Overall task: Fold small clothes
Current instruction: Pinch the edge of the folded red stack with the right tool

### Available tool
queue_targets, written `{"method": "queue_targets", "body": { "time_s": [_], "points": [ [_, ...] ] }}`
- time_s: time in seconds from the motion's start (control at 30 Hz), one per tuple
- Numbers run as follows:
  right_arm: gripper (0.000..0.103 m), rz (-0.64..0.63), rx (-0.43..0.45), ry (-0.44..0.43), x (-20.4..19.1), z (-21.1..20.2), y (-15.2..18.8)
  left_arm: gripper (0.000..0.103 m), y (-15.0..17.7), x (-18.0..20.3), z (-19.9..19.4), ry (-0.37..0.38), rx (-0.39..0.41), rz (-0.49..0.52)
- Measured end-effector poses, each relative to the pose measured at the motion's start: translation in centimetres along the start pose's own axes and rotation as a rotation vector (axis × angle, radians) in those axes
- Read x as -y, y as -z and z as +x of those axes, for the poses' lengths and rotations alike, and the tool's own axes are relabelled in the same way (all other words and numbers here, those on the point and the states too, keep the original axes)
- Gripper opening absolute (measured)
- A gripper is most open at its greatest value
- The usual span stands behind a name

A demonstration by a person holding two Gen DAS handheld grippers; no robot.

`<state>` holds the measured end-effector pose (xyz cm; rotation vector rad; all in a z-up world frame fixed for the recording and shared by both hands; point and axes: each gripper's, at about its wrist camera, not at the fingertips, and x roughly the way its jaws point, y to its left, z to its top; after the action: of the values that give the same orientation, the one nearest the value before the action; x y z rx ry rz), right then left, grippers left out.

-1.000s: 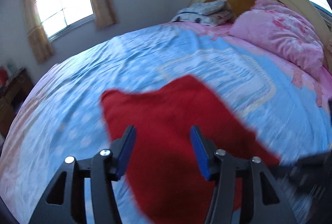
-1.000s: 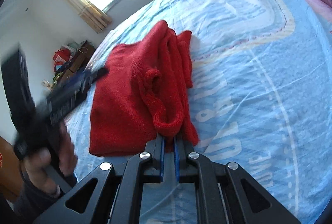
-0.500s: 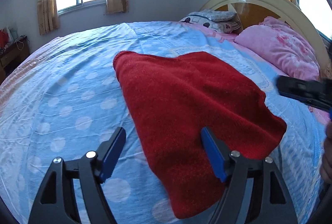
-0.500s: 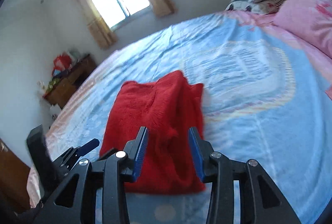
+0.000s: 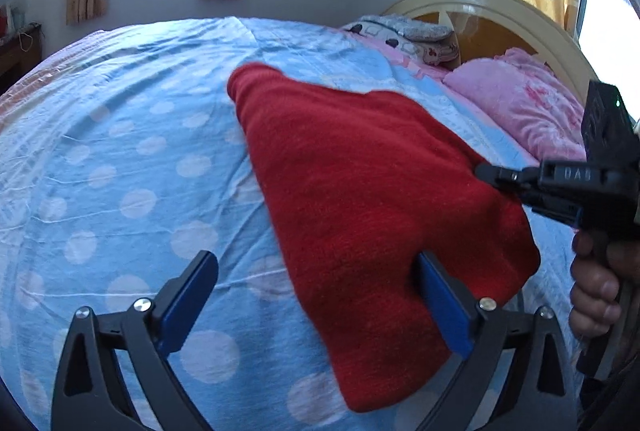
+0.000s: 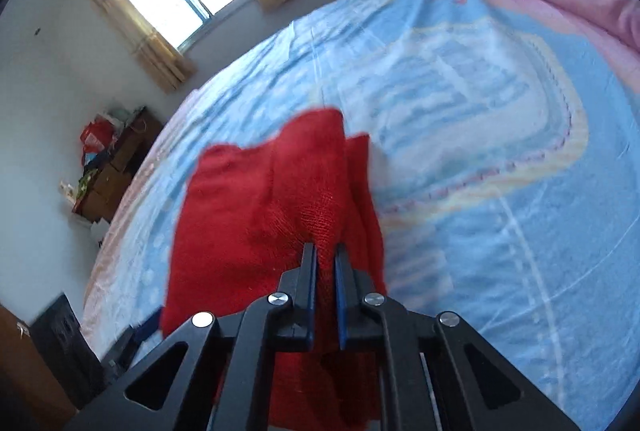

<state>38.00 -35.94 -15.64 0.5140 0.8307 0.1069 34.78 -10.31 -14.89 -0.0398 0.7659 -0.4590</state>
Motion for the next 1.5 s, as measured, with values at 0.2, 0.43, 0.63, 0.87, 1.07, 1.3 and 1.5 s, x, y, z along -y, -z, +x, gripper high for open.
{"method": "queue_targets", "body": {
  "time_s": [0.2,0.43,0.63,0.87,1.07,1.3,1.5],
  "points": [
    [0.023,-0.064,0.082,0.066,-1.6,-1.3,-1.3,0.101,0.1,0.2,0.2,-0.008,-0.022,0.0],
    [0.023,-0.309,0.085,-0.017,-7.8,-2.5,-0.6,0.101,0.3,-0.5,-0.5,0.059,0.011,-0.028],
    [0.015,-0.306,-0.063,0.091,-4.7,-0.1,2.5,0.103,0.5,-1.9,-1.3,0.1,0.052,-0.106],
    [0.018,-0.349,0.049,0.141,-4.4,-4.0,3.2,0.103,0.4,-0.7,-0.9,0.075,0.031,-0.045],
    [0.018,-0.414,-0.037,0.118,-5.4,-2.8,5.4,0.103,0.4,-0.8,-0.6,0.043,0.017,-0.048],
    [0.016,-0.374,-0.081,0.138,-2.8,-1.9,6.5,0.103,0.3,-0.6,0.0,0.011,-0.026,-0.038],
    [0.016,-0.404,-0.073,0.165,-3.0,-2.1,7.2,0.103,-1.4,-0.2,0.0,0.01,-0.006,-0.027]
  ]
}}
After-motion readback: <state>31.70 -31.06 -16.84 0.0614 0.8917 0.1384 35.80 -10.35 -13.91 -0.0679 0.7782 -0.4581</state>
